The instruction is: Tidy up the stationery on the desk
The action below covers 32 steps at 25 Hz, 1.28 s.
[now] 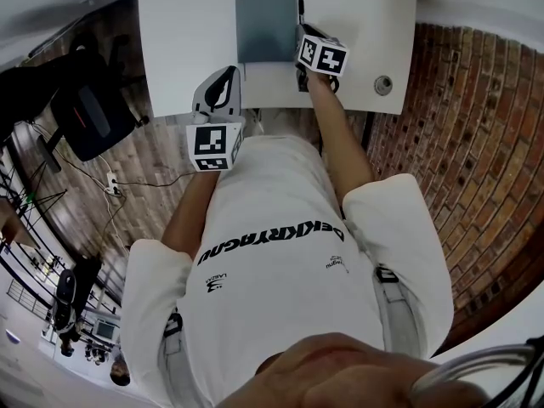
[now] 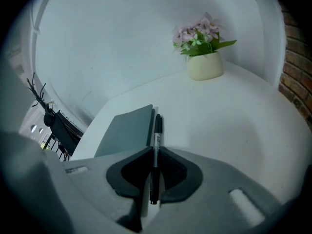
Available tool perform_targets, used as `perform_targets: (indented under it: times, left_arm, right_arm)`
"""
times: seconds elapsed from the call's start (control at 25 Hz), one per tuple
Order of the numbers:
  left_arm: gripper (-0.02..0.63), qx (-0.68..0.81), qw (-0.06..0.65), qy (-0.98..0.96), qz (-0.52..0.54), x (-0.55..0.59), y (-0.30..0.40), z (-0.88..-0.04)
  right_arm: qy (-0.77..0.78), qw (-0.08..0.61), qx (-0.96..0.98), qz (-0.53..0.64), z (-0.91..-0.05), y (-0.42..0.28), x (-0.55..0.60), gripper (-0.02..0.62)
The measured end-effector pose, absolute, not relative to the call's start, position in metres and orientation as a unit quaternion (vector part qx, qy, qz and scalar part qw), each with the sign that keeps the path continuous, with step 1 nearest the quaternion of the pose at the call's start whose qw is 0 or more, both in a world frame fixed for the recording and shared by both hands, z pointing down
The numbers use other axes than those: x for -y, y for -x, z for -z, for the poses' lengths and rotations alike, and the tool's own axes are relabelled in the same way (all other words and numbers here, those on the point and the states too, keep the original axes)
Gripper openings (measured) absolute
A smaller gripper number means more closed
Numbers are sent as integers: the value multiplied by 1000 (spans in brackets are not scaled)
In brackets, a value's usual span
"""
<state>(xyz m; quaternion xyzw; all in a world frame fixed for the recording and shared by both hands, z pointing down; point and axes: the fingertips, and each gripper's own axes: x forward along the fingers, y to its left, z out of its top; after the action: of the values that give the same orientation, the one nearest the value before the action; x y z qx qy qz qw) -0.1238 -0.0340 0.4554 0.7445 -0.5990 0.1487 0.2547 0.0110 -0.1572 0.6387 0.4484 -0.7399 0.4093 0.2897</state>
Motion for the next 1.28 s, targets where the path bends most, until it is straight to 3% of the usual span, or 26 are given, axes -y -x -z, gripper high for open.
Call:
perform_targets:
  times: [0.44,1.0,1.28]
  left_arm:
    - [-2,604,250,-742,-147,27,127,-452]
    - [-2,614,201,-754,-118,19,139,-410]
    - [-2,604,181,-770,-101,20,128,-388]
  right_arm:
    - [-450,256,754,-405,-618,-15,157,86]
    - [-443,153,839,-276,-459,0,137,66]
    - [-433,93,868,-224,-394,15,105,20]
